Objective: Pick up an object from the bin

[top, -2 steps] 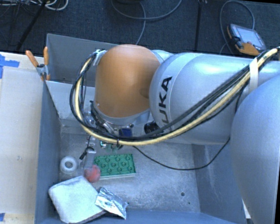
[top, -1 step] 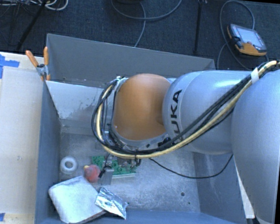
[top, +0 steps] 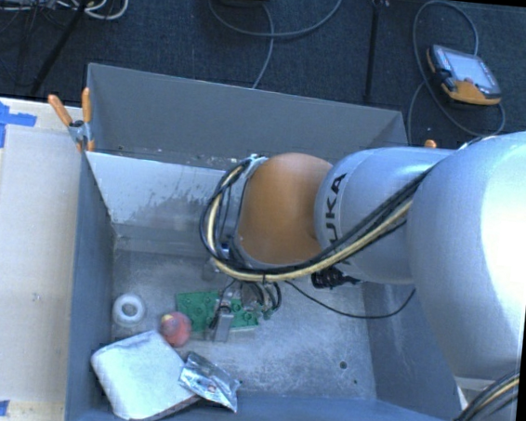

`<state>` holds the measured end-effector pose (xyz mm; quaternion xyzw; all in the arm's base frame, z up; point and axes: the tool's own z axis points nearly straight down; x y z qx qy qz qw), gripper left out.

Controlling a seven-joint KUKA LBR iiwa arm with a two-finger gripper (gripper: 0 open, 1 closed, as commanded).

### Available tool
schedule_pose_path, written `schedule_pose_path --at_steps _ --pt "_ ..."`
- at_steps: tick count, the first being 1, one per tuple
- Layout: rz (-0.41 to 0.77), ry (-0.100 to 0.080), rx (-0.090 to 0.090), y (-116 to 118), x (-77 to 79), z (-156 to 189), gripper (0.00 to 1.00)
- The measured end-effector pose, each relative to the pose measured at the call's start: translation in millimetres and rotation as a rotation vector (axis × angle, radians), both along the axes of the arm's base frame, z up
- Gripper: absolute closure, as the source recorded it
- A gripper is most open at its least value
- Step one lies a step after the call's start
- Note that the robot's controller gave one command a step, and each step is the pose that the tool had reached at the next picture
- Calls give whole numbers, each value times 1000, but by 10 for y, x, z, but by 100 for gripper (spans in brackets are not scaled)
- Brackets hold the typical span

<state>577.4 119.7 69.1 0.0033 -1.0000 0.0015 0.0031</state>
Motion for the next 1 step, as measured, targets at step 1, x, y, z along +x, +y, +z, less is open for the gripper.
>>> schedule_pose_path --at_steps 1 --pt "1 -6 4 34 14 58 100"
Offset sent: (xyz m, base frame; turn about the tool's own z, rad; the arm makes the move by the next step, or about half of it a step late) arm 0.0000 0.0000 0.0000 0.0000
